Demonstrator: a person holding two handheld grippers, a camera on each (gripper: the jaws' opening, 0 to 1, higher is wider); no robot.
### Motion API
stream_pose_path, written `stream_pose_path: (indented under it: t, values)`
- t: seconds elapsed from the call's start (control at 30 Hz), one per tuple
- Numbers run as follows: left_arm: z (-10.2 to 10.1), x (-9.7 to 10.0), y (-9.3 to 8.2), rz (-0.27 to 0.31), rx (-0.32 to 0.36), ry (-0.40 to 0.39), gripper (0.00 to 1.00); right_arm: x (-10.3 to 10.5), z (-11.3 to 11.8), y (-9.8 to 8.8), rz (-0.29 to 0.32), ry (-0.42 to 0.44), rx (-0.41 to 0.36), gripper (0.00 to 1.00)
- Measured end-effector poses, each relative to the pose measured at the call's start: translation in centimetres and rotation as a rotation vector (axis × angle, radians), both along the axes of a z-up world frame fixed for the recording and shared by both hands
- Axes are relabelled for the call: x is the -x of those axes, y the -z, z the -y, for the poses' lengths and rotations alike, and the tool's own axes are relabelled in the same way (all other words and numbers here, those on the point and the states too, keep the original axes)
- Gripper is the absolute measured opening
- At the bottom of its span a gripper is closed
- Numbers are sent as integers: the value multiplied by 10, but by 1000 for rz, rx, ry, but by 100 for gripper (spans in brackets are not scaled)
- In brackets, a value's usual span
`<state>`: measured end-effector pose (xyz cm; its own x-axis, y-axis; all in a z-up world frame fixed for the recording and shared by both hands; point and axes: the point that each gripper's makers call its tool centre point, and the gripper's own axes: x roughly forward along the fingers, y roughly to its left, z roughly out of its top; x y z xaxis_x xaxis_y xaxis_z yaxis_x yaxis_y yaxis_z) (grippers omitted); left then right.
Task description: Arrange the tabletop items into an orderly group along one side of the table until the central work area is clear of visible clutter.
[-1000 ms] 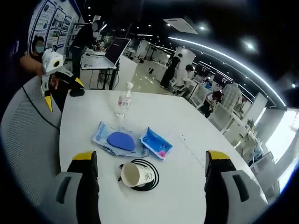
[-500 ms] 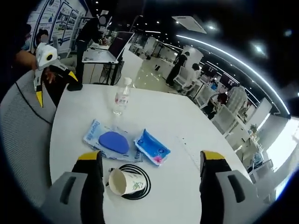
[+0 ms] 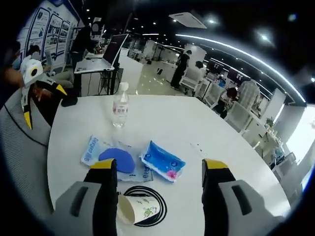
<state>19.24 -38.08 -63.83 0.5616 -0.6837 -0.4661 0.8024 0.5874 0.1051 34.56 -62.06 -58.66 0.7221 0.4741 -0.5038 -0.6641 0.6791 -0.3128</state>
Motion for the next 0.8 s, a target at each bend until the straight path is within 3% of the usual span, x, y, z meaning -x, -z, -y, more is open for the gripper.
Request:
stream_pose_path:
  t: [0.8]
  values:
    - [-3,-3,1,-11,0,-21,94,-45,-34,70,-191,93,-134,50]
